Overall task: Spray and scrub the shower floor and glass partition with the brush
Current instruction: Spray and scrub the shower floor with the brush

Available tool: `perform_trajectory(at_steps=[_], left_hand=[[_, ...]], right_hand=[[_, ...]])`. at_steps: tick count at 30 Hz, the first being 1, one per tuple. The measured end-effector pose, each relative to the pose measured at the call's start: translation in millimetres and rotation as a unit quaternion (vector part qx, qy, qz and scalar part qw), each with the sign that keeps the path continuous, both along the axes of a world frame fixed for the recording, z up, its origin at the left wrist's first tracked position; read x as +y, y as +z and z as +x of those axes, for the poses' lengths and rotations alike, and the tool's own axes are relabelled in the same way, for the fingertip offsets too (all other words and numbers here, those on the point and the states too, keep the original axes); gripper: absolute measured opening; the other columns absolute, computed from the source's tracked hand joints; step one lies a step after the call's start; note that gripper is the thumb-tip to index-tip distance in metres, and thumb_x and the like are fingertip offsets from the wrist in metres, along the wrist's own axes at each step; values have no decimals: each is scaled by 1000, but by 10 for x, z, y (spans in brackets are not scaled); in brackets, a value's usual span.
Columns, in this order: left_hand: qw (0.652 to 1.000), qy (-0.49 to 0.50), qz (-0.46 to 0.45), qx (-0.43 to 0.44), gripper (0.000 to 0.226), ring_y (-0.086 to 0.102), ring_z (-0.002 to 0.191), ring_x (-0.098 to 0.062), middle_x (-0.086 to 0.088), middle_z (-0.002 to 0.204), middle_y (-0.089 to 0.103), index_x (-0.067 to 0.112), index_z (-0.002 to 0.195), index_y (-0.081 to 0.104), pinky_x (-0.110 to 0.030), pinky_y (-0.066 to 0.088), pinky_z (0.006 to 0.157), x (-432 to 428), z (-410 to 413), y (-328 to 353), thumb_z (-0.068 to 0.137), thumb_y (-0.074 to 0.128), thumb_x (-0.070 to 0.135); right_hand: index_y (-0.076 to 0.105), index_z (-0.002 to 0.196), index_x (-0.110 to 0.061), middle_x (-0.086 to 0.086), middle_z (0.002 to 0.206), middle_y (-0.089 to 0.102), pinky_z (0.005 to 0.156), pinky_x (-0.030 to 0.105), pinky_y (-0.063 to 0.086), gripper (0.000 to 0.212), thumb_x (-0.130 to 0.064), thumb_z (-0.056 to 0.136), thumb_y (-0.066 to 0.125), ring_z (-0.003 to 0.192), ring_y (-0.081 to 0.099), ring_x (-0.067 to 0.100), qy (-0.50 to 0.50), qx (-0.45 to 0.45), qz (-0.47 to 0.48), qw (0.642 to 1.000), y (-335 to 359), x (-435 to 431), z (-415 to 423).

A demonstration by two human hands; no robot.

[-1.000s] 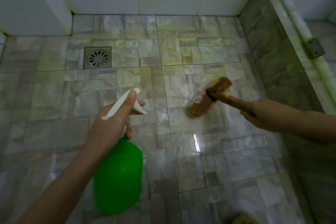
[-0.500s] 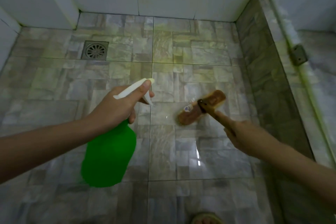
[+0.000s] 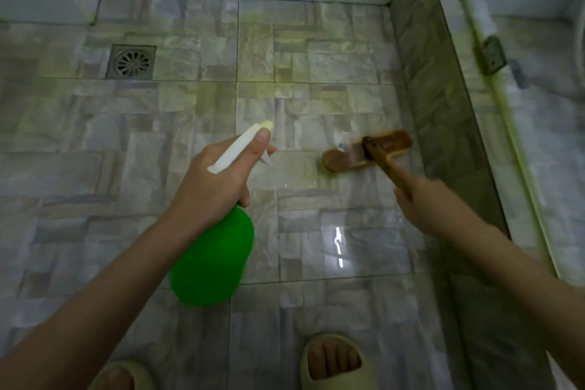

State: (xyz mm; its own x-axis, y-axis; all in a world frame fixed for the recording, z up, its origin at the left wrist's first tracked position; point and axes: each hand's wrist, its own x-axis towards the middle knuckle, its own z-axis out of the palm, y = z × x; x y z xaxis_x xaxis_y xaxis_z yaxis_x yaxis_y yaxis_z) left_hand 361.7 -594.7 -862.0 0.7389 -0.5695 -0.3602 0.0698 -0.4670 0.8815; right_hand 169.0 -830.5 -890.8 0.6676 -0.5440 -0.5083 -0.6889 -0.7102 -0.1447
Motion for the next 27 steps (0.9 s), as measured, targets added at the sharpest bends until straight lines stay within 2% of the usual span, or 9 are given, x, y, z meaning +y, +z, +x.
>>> perform_trajectory(at_steps=[4, 8, 11, 14, 16, 19, 22, 25, 27], left_hand=[[1000, 10, 6, 4, 53, 54, 41, -16, 17, 104, 76, 22, 92, 76, -24, 47, 52, 54, -92, -102, 94, 47, 66], [1000, 14, 1, 11, 58, 52, 40, -15, 16, 105, 76, 16, 94, 76, -20, 46, 49, 40, -174, -138, 88, 46, 66], [1000, 14, -6, 22, 59, 50, 39, -14, 13, 105, 77, 17, 98, 76, -19, 47, 49, 34, -172, -92, 85, 46, 66], [1000, 16, -7, 19, 55, 51, 39, -13, 15, 104, 77, 23, 98, 75, -18, 47, 50, 44, -161, -55, 84, 45, 67], [1000, 14, -4, 12, 54, 50, 39, -12, 15, 104, 77, 26, 97, 75, -17, 47, 50, 28, -167, -51, 84, 44, 68], [1000, 13, 3, -4, 58, 53, 40, -13, 14, 105, 76, 21, 97, 75, -18, 47, 51, 1, -173, -73, 86, 45, 70], [1000, -1, 2, -13, 64, 68, 63, -32, 19, 108, 75, 17, 90, 77, -29, 48, 56, -35, -155, -81, 89, 49, 75], [1000, 4, -6, -12, 65, 62, 57, -35, 18, 108, 75, 16, 83, 77, -26, 47, 52, -89, -108, -22, 85, 46, 73], [1000, 9, -12, -11, 63, 63, 59, -35, 18, 107, 76, 19, 84, 78, -27, 46, 53, -113, -92, 6, 85, 46, 73]], right_hand=[[3, 151, -43, 16, 83, 62, 62, 39, 50, 69, -17, 99, 40, 65, 55, 29, 11, -33, -10, 999, -104, 112, 88], [10, 152, -39, 19, 93, 61, 67, 40, 50, 64, -16, 100, 39, 73, 55, 31, 29, -76, -9, 997, -155, -162, 534], [15, 151, -40, 7, 74, 58, 61, 41, 54, 61, -19, 99, 41, 67, 62, 29, 12, -23, -6, 1000, -57, 11, -122], [-19, 143, -51, -2, 65, 58, 53, 31, 56, 76, -27, 100, 39, 54, 60, 14, 5, 66, 16, 998, 93, 433, -804], [-39, 126, -55, -3, 62, 54, 47, 26, 49, 86, -26, 101, 38, 49, 53, 10, 43, 58, 7, 997, 40, 504, -771], [-26, 137, -56, 4, 66, 55, 48, 33, 43, 86, -15, 98, 39, 53, 52, 19, 87, -51, -19, 995, -176, 335, -54], [-6, 147, -50, 10, 74, 56, 52, 32, 39, 73, -15, 99, 37, 55, 48, 19, 84, -69, -13, 994, -258, 50, 529], [-34, 124, -66, 6, 66, 56, 49, 37, 46, 93, -12, 98, 38, 50, 49, 17, 54, -50, -12, 997, -174, 254, 68], [-47, 113, -62, 1, 62, 52, 47, 33, 46, 98, -15, 99, 38, 47, 47, 15, 50, 1, -11, 999, -56, 532, -375]])
